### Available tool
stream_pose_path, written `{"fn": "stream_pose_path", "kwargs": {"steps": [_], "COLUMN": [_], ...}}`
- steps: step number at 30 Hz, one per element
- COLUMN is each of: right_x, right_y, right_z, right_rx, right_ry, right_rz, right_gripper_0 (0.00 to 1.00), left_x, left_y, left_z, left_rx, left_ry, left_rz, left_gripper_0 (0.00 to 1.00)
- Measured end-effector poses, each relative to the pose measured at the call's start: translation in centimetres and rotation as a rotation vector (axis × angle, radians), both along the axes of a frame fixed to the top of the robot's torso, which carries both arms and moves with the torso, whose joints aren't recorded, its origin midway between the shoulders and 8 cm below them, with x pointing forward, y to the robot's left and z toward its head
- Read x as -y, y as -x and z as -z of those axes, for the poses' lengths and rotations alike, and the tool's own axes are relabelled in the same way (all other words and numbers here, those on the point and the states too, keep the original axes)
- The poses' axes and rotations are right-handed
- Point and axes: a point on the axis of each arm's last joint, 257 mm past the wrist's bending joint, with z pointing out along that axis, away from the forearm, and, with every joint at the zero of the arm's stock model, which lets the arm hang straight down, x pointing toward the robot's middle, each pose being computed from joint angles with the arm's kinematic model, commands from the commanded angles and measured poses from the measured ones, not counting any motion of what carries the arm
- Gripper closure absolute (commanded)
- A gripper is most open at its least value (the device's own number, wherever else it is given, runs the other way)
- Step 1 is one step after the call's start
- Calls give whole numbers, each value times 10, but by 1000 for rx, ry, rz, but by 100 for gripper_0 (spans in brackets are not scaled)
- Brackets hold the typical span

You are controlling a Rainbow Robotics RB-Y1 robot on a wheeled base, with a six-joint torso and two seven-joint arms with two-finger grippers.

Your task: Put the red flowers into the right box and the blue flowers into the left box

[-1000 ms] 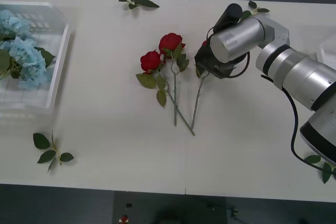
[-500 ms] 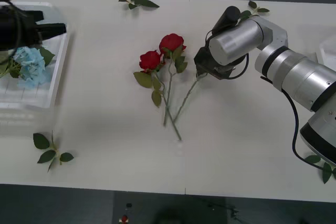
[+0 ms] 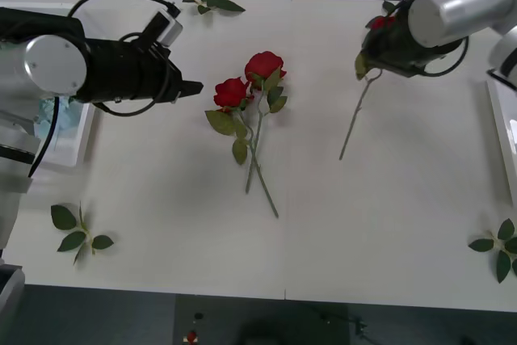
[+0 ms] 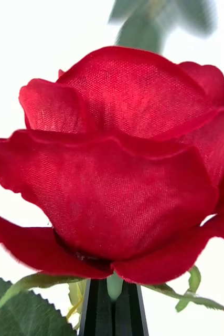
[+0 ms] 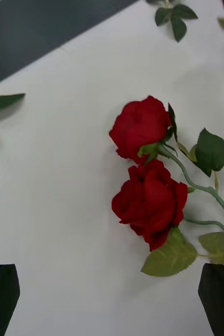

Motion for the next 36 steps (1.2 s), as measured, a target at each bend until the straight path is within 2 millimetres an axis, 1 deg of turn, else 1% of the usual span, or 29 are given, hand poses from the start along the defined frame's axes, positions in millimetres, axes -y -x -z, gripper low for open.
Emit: {"fn": "stream_pose_path", "kwargs": {"steps": [4,8,10,14,16,18,19,22,25,29,31,34,35,36], "right_x": [74,150,188,252,280,304,315,344,366,383,388,393,396,398], "right_y": [9,27,37,57,68,80,85,93,99,103,104,104,104,105], "right_z": [-31,-54,-66,-84,-90,-91,-90,-93,-92,-84,-80,-80,-81,-82], "right_rx": [10,-12,-23,-48,-68,-101,-114,-119,-138,-158,-160,-143,-140,-138], "right_ry": [141,312,386,517,586,638,653,692,777,828,842,831,828,826], "right_rz": [-24,-94,-94,-82,-88,-85,-76,-44,-65,-70,-71,-56,-47,-40], "right_gripper_0": [100,100,100,100,100,100,100,100,100,100,100,100,96,74], "left_x": [16,31,38,43,45,46,47,50,63,84,89,91,91,91], "left_y": [8,16,19,24,26,23,22,18,15,13,10,6,4,2], "left_z": [35,69,86,116,127,132,134,137,137,135,132,126,124,122], "left_rx": [-61,-120,-158,-210,-229,-230,-229,-237,-248,-237,-215,-200,-207,-216], "left_ry": [-38,-57,-56,-79,-82,-72,-65,-27,36,101,114,145,173,204], "left_rz": [26,35,31,16,8,-5,-13,-52,-104,-132,-134,-153,-174,-197], "left_gripper_0": [0,0,0,0,0,0,5,13,13,13,13,13,13,13]}}
